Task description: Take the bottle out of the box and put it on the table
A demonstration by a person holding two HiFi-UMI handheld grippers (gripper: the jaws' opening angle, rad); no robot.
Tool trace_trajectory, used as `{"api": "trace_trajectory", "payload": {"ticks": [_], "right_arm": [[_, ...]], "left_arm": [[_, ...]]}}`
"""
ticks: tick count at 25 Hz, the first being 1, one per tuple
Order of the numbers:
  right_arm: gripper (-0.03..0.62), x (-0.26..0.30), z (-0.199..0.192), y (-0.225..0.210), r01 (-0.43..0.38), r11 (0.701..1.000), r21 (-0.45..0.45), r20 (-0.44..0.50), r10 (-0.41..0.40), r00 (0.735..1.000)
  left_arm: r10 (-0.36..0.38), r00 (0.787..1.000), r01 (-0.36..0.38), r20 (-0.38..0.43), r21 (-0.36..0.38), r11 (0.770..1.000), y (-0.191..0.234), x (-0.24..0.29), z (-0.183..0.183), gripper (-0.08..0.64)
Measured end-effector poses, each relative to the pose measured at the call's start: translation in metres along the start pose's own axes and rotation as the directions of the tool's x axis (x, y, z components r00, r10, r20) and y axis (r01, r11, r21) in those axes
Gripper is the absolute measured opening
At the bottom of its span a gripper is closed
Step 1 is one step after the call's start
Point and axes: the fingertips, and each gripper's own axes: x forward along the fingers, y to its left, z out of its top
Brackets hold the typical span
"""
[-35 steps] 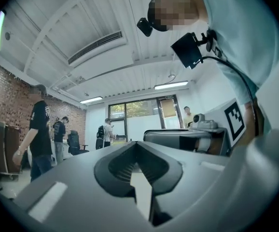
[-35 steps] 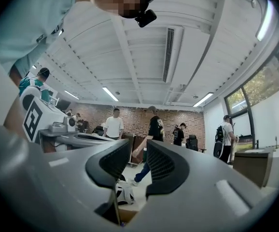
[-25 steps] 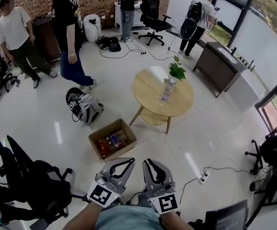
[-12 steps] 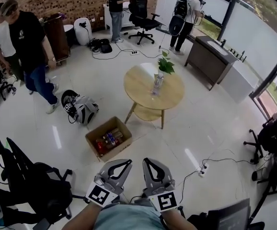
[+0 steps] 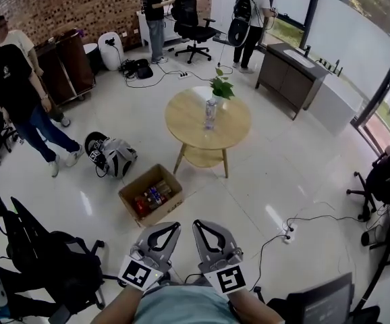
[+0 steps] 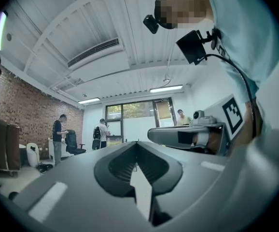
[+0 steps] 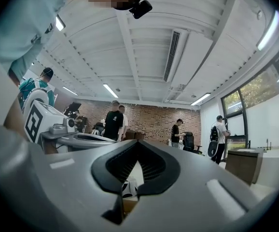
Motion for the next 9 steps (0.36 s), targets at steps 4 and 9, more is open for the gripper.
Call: {"api": "trace_trajectory", "payload": {"ticks": [4, 9], "right_arm": [[0.002, -0.0051, 0.0005, 0.0013, -0.011, 1.0, 0.013, 0.002, 0.011, 1.0], [0.002, -0.0076, -0.0008, 0.0019, -0.021, 1.0, 0.008, -0.012, 0.021, 1.0]], "left_arm": [[0.003, 1.0, -0.003, -0.002, 0.006, 1.0, -0.007, 0.0003, 0.001, 0.011], [0.017, 1.0, -0.017, -0.004, -0.005, 1.0, -0.0089, -0.0009, 0.0018, 0.011]]}}
